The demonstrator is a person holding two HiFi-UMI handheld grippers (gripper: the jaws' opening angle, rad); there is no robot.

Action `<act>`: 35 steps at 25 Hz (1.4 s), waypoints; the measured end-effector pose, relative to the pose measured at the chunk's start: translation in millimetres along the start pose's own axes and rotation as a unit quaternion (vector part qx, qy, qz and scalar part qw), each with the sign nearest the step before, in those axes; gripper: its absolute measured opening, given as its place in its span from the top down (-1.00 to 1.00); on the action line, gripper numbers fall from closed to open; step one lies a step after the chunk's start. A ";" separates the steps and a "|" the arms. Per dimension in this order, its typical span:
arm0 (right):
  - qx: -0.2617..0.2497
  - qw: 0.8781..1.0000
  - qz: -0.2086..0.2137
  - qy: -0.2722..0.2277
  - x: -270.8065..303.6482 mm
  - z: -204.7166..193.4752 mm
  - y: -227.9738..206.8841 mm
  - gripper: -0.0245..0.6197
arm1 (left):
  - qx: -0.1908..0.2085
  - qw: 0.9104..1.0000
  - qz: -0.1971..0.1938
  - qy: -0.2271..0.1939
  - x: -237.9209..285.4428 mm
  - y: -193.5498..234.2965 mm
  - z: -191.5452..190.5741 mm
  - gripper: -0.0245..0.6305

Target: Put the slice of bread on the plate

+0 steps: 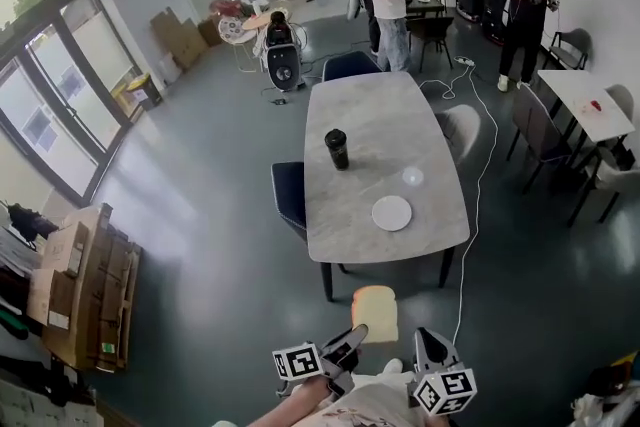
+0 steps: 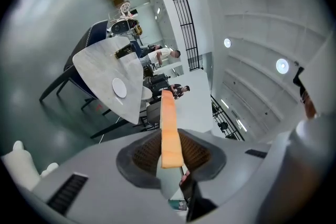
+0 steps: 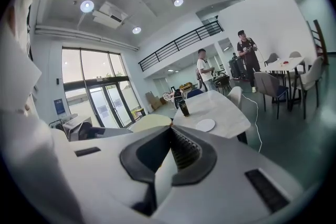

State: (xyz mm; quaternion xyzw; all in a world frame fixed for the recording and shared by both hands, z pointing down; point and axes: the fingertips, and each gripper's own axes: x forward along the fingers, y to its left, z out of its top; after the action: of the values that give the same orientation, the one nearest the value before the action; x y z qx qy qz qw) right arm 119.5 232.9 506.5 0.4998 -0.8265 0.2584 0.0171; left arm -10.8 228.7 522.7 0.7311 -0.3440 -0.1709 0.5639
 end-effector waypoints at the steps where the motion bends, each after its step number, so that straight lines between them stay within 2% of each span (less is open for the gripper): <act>1: 0.002 1.000 0.000 -0.001 -2.2 -1.2 -4.5 0.91 | 0.002 1.000 0.000 0.002 3.3 -2.0 -4.1 0.63; 5: 0.004 1.000 0.009 0.009 -0.5 -9.0 -23.7 0.91 | 0.006 1.000 0.011 0.011 13.0 -2.9 -19.2 0.63; 8: 0.016 1.000 0.013 0.008 5.7 -10.4 -36.8 0.91 | 0.012 1.000 0.015 0.005 19.7 1.3 -13.8 0.63; 12: 0.025 1.000 0.005 0.006 8.8 -9.2 -48.8 0.91 | -0.001 1.000 0.014 -0.008 32.3 7.4 -9.0 0.63; 17: 0.027 0.999 -0.002 0.022 25.9 -11.2 -62.2 0.91 | 0.002 1.000 0.009 0.018 57.5 12.4 -6.0 0.63; 24: 0.022 0.999 -0.036 0.030 76.2 13.2 -87.7 0.91 | -0.038 0.999 -0.005 0.023 108.8 40.1 40.0 0.63; 28: 0.001 0.999 -0.043 0.028 118.7 54.4 -92.3 0.91 | -0.040 0.998 -0.023 0.033 144.2 39.4 82.8 0.63; 32: -0.030 0.998 -0.058 0.002 156.3 108.1 -93.7 0.91 | -0.037 0.997 -0.052 0.041 177.5 31.5 125.6 0.63; 35: -0.053 0.995 -0.078 -0.008 182.7 127.8 -90.0 0.91 | -0.033 0.996 -0.061 0.054 190.1 39.0 154.5 0.63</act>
State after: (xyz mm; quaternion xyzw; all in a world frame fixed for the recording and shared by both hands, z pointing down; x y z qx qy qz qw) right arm 132.7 -6.2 485.1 0.5636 -0.7974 0.2078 0.0570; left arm 12.5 -17.8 538.6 0.7400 -0.2618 -0.1763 0.5939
